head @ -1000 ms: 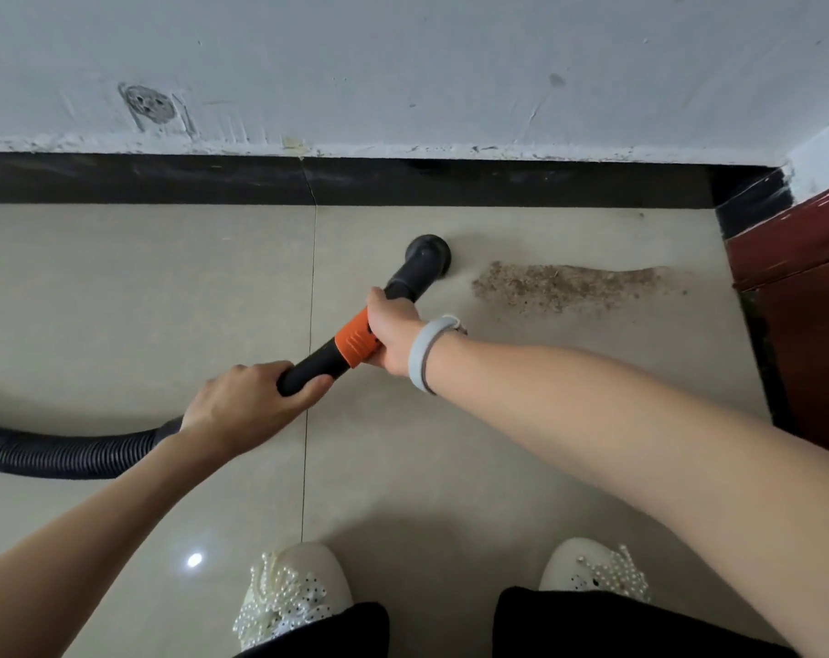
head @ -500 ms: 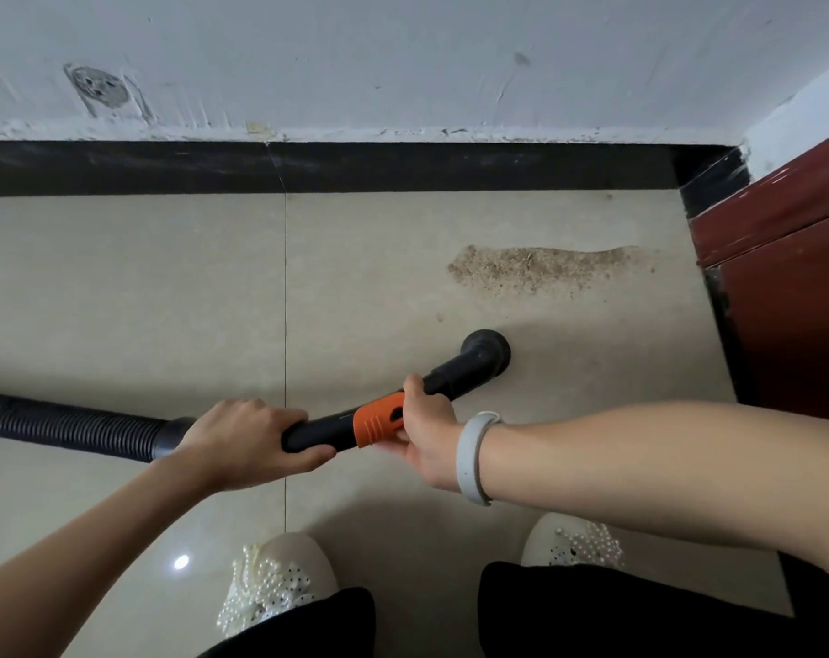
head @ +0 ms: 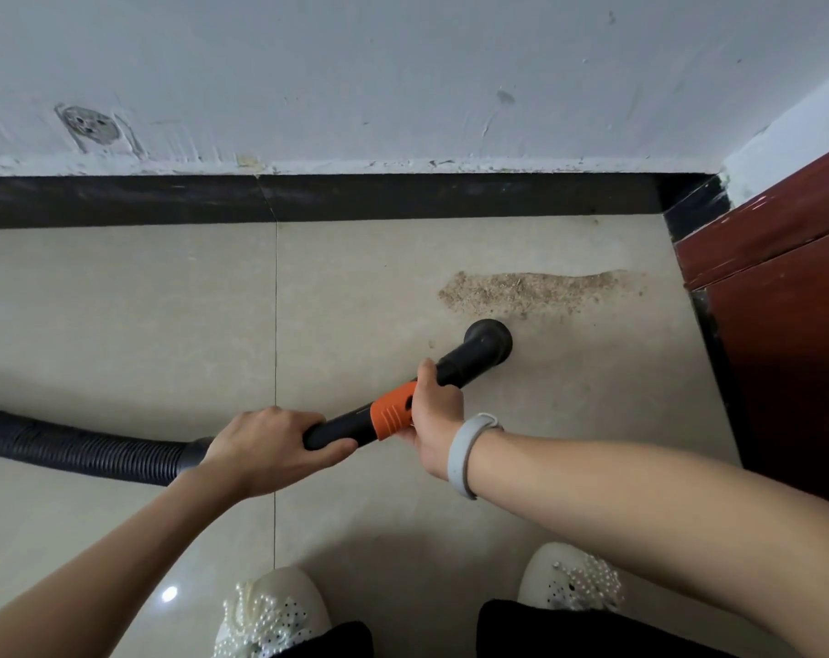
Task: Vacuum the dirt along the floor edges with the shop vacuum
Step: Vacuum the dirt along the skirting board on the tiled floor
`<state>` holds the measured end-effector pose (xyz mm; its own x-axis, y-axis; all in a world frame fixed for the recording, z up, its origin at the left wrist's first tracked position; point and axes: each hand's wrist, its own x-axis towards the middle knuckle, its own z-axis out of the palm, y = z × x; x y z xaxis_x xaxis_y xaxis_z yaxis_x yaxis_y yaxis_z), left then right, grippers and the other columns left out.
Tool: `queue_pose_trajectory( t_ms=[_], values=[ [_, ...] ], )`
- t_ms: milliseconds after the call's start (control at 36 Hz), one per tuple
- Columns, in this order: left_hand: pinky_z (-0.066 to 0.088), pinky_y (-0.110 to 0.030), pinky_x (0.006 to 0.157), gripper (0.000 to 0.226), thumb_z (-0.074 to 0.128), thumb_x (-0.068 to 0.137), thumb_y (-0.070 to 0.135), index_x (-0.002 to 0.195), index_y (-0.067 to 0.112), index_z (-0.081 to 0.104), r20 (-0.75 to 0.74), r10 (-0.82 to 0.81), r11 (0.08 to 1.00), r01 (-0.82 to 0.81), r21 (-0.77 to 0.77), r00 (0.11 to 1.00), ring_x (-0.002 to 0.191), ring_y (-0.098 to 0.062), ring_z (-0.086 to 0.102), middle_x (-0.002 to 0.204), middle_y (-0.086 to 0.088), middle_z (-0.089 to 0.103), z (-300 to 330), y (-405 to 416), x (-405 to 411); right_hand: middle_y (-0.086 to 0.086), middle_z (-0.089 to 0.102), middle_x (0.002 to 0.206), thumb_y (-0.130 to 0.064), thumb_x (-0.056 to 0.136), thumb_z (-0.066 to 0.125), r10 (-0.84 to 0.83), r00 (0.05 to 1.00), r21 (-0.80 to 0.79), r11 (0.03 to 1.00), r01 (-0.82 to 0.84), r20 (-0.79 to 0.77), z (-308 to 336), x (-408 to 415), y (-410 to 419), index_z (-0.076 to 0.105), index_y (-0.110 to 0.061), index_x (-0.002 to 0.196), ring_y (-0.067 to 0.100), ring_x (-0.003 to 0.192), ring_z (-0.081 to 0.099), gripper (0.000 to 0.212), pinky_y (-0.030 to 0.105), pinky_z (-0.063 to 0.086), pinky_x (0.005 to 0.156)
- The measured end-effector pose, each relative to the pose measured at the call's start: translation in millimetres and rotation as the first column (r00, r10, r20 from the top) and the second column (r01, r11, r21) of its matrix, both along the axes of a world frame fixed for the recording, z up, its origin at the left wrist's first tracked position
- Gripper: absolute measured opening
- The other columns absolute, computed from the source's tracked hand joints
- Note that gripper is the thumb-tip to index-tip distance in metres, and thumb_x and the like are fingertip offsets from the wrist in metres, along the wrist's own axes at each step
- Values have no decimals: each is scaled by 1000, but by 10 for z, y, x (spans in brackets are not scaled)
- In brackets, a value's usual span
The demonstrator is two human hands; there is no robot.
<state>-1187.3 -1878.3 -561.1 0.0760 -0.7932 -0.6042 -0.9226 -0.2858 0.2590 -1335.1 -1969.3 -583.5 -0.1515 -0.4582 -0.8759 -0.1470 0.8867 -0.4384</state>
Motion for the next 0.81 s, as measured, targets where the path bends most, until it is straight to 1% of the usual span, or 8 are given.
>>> queue_pose_trajectory(
  t_ms=[56,139,194,361,472,611,694,806],
  values=[
    [38,-28,60,45,36,85,72,75,30,49,-11,4,1000,-4,0,1000,66,-14,53,65,10,54,-25,10,12,12,63,110,-49,95,45,-76,997,-4,997,76,-16,13,45,-6,45,-6,128,30,96,65,54,44,53,90],
    [37,-28,58,46,34,84,72,71,30,46,-19,0,1000,0,4,1000,65,-13,52,63,10,52,-23,4,25,12,60,87,-38,98,47,-327,934,20,944,328,146,73,79,-52,41,-5,122,25,60,65,41,34,58,61],
    [36,-27,58,46,35,85,71,70,29,46,-32,0,1000,1,4,999,65,-13,52,64,9,53,-20,-2,33,12,57,82,-32,98,49,-391,898,-10,916,401,203,83,88,-58,41,-6,123,23,52,62,37,32,56,53],
    [37,-26,57,50,34,84,73,76,27,51,-34,33,999,-34,-34,999,65,-13,54,64,7,54,-58,22,58,8,54,71,-30,99,49,-357,913,-62,925,375,196,24,123,-63,43,-6,116,21,49,59,30,32,55,56],
    [37,-29,56,49,35,82,74,78,28,51,89,150,980,-136,-146,985,67,-19,57,62,8,52,-69,55,100,10,57,79,-32,99,47,-275,949,-72,955,288,155,41,325,-205,40,-6,120,23,59,61,34,29,54,53],
    [34,-29,55,51,39,78,74,72,24,48,184,310,923,-249,-294,933,63,-26,53,59,4,51,-49,91,146,12,62,94,-36,98,45,-170,976,-68,981,181,139,-48,616,-354,39,-7,125,20,56,64,40,32,56,60],
    [34,-30,55,50,42,79,71,71,22,49,175,366,905,-306,-294,914,61,-27,51,57,2,51,-35,104,221,13,62,99,-41,94,46,-103,987,-92,989,115,120,-70,808,-365,35,-7,126,30,76,69,48,45,56,84],
    [34,-31,56,50,45,82,66,64,20,47,139,405,883,-346,-317,904,60,-30,52,55,-2,52,-24,41,313,5,57,81,-39,98,42,-18,991,-82,996,30,132,-49,874,-466,32,-10,125,25,74,67,41,43,53,92]
  ],
)
